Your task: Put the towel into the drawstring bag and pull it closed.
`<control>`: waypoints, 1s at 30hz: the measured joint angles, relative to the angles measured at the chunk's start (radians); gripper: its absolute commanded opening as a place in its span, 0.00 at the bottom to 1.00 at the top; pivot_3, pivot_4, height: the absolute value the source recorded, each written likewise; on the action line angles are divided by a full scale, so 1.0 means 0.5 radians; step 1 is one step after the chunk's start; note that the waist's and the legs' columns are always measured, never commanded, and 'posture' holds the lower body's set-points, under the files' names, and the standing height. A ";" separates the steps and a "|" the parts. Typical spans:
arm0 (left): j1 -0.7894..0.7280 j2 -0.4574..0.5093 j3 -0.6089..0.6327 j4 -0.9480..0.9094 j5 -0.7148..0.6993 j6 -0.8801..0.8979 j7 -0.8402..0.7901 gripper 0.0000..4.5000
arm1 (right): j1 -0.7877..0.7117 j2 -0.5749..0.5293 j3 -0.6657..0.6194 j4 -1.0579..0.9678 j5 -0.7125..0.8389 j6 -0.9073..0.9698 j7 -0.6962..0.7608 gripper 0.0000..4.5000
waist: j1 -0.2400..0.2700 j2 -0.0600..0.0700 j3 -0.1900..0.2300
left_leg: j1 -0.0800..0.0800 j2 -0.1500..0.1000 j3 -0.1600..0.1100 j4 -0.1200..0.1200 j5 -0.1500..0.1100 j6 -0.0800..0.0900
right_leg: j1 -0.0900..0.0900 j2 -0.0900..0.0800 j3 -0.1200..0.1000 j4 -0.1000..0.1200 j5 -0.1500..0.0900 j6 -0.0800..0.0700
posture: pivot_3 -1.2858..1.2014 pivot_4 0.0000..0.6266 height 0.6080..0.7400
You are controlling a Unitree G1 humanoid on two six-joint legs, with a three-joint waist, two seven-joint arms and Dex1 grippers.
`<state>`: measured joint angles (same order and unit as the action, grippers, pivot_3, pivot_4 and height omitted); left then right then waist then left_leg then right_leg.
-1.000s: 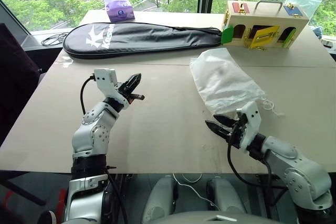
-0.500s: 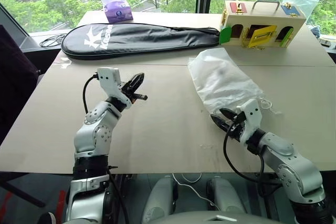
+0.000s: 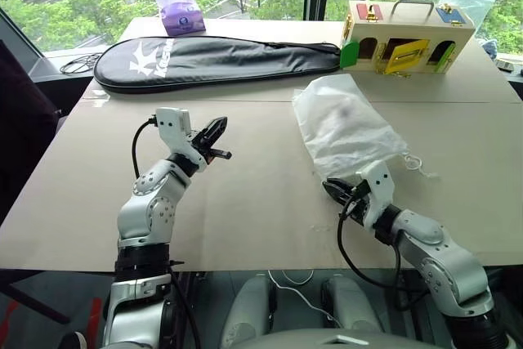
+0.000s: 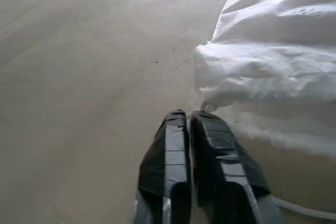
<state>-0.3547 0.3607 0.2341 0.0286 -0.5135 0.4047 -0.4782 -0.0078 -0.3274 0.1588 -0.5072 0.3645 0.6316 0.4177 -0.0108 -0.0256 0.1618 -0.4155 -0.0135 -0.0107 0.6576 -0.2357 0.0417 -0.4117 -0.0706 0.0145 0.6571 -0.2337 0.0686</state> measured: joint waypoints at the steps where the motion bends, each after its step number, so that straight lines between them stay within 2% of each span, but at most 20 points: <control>1: 0.000 0.000 0.000 0.000 0.001 0.000 -0.001 0.00 | -0.007 0.006 0.006 0.000 0.002 -0.005 0.013 0.03 | 0.000 0.000 0.000 | 0.000 0.000 0.000 0.000 0.000 0.000 | 0.000 0.000 0.000 0.000 0.000 0.000 | 0.52 0.24 1.00; 8: -0.013 -0.025 -0.021 0.004 0.025 -0.013 -0.004 0.00 | -0.095 0.019 0.035 0.026 0.037 0.000 0.082 0.03 | 0.004 0.000 0.000 | 0.000 0.000 -0.001 0.000 0.000 0.000 | 0.000 0.000 -0.001 0.000 0.000 0.000 | 0.52 0.24 1.00; 11: -0.021 -0.041 -0.075 0.004 0.044 -0.017 -0.012 0.00 | 0.006 -0.091 -0.063 -0.085 0.137 0.048 0.139 0.03 | 0.015 0.000 0.000 | -0.001 -0.001 0.000 0.000 0.000 0.000 | 0.001 -0.001 0.000 -0.002 0.000 0.000 | 0.52 0.24 1.00; 14: -0.021 -0.056 -0.098 0.004 0.045 -0.017 -0.027 0.00 | 0.077 -0.269 -0.205 -0.135 0.096 -0.009 0.165 0.20 | 0.015 0.000 0.000 | -0.001 -0.001 0.001 0.000 0.000 0.000 | 0.001 -0.001 0.000 -0.002 0.000 0.000 | 0.52 0.24 1.00; 18: -0.023 -0.043 -0.101 0.014 0.063 -0.023 -0.066 0.00 | 0.093 -0.554 -0.272 -0.100 -0.302 -0.374 0.143 0.63 | 0.003 0.000 0.000 | 0.002 0.000 0.003 0.000 0.000 0.000 | 0.000 0.001 0.001 0.000 0.000 0.000 | 0.52 0.24 1.00; 23: -0.066 -0.033 -0.117 0.063 0.098 -0.042 -0.116 0.00 | -0.020 -0.713 -0.108 0.167 -0.884 -0.884 0.038 0.63 | -0.001 0.000 0.000 | 0.001 0.000 0.005 0.000 0.000 0.000 | 0.001 0.001 0.002 0.000 0.000 0.000 | 0.52 0.24 1.00; 30: -0.065 -0.032 -0.106 0.073 0.120 -0.056 -0.124 0.00 | -0.197 -0.692 0.057 0.495 -1.244 -1.204 -0.005 0.63 | 0.001 0.000 0.000 | 0.001 0.000 0.003 0.001 0.000 0.000 | 0.001 0.001 0.002 0.000 0.000 0.000 | 0.52 0.24 1.00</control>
<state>-0.3872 0.3446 0.1812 0.0649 -0.4533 0.3764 -0.5402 -0.1064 -0.6732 0.1872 -0.2597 -0.2574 0.0296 0.4150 -0.0102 -0.0257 0.1620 -0.4150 -0.0137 -0.0089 0.6579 -0.2356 0.0415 -0.4115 -0.0703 0.0155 0.6570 -0.2337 0.0686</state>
